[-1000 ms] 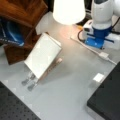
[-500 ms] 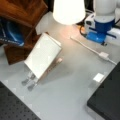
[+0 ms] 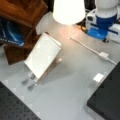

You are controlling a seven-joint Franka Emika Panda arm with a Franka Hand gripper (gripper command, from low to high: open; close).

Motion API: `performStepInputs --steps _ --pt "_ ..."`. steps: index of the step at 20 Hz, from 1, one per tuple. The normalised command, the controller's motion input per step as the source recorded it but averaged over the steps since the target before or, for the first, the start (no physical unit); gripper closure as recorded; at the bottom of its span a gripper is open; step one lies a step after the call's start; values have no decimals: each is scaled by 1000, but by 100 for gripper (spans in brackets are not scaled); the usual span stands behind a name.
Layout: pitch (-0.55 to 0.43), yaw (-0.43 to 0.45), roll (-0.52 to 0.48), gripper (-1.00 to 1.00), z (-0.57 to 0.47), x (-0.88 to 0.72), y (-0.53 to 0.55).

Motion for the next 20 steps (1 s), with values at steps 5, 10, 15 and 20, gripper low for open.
performStepInputs --steps 5,10,15,20 --pt "164 59 -146 -100 126 153 -14" --pt "157 158 -162 -100 166 195 -50" --pt "174 217 -127 -100 374 318 -13" --pt "303 192 -17 -100 404 496 64"
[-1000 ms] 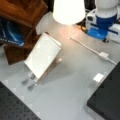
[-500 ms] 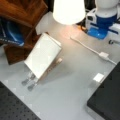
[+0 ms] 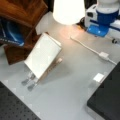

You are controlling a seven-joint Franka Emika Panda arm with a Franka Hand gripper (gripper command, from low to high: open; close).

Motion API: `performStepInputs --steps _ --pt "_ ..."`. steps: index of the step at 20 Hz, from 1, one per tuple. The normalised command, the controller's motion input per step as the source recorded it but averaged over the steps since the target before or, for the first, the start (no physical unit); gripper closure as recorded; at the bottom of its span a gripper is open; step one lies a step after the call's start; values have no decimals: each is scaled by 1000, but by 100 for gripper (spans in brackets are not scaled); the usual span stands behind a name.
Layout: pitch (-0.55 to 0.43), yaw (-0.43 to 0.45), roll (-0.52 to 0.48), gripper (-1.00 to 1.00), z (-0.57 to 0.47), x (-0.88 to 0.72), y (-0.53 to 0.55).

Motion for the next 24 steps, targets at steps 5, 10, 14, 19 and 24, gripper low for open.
performStepInputs --steps 5,10,14,19,24 --pt "351 137 107 -100 323 670 106" --pt "360 74 162 -100 286 711 54" --pt "345 75 138 -100 215 670 -43" --pt "273 93 219 -100 102 507 -60" --pt "257 40 346 -100 66 293 -40"
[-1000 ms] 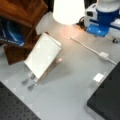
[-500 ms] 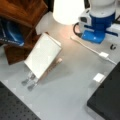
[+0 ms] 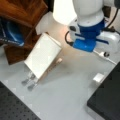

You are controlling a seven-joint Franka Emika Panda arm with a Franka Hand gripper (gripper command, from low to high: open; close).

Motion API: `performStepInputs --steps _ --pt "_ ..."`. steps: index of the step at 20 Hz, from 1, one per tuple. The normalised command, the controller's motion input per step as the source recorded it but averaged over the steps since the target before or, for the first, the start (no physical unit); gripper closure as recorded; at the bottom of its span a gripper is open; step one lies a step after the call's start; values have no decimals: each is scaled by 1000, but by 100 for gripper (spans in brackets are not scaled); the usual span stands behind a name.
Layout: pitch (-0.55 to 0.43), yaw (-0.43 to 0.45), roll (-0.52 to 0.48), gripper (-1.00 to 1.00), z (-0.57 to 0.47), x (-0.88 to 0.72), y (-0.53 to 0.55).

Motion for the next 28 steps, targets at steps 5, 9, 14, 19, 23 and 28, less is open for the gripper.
performStepInputs --steps 5,9,14,19,23,28 --pt "168 -2 421 -100 -47 217 -10" --pt "32 18 391 -100 -121 229 -28" --pt "-81 -27 337 -100 -183 247 10" --pt "-69 -48 303 -100 -199 210 1" --pt "-56 -71 283 -100 -195 173 3" --pt "-33 -71 277 -100 -124 118 -9"
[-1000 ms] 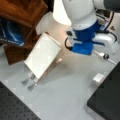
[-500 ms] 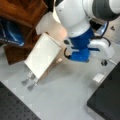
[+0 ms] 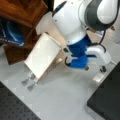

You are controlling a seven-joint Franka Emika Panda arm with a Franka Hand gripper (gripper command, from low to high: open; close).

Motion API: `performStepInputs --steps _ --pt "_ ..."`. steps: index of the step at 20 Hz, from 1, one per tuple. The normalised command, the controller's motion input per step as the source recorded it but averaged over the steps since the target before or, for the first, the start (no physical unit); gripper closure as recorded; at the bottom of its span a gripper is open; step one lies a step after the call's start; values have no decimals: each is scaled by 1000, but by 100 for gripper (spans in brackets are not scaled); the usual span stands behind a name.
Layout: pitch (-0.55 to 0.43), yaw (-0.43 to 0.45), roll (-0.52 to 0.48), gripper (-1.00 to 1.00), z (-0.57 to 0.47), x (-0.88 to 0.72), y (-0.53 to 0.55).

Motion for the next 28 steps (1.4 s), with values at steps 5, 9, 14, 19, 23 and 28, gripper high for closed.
performStepInputs --steps 5,9,14,19,23,28 --pt "-27 -107 307 -100 -84 82 -36" --pt "-13 -143 350 -100 -125 42 -23" --pt "-53 -98 311 -100 -196 4 -27" --pt "-80 -71 257 -100 -184 -54 -71" --pt "-72 -77 261 -100 -153 -105 -70" --pt "-65 -93 277 -100 -152 -168 -45"
